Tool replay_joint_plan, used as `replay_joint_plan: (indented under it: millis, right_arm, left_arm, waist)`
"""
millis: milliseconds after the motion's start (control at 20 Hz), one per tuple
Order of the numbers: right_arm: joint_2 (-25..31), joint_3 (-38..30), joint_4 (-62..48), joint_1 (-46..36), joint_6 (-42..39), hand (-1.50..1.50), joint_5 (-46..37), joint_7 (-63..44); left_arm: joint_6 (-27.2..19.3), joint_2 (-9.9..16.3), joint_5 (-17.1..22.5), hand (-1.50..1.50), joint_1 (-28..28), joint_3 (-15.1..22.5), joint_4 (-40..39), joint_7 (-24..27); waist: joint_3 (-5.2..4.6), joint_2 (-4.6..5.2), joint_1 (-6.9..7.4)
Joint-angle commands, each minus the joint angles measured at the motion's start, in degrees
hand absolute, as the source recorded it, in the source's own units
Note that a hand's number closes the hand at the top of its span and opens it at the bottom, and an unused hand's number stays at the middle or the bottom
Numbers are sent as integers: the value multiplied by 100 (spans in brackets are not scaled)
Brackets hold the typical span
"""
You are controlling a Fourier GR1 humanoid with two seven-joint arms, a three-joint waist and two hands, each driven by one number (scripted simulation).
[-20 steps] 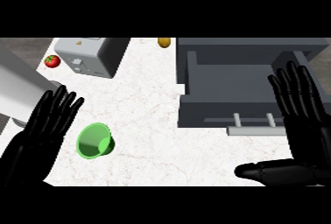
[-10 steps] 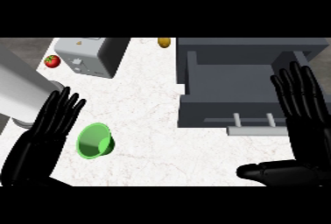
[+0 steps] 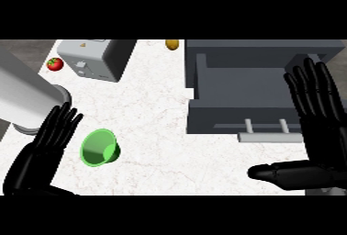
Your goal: Pick up the cup, place it into the drawer and close the drawer
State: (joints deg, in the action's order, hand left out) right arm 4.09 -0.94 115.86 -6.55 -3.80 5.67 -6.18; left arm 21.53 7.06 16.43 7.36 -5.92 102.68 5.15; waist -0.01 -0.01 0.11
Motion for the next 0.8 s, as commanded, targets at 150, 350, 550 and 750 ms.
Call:
replay_joint_plan:
  millis: [150,350,550,750]
  right_arm:
    - [-28,87,197,276,-104,-150,41,-43]
    - [13,22,48,503,-350,-150,92,382]
    - [59,-154,-207,-251,-83,-150,107,-138]
    - [108,-171,289,-268,-8,-150,202,-596]
  left_arm:
    - [-34,-82,-600,-150,-311,-147,-1253,762]
    - [151,-20,-810,-150,-360,-136,-1729,1173]
    - [206,12,-1065,-150,-478,-199,-2606,1794]
    - [229,132,-1120,-150,-832,-290,-3056,1886]
  waist:
    - [0,1,-22]
    - [1,0,-21]
    - [-1,5,-9]
    - [-1,1,-19]
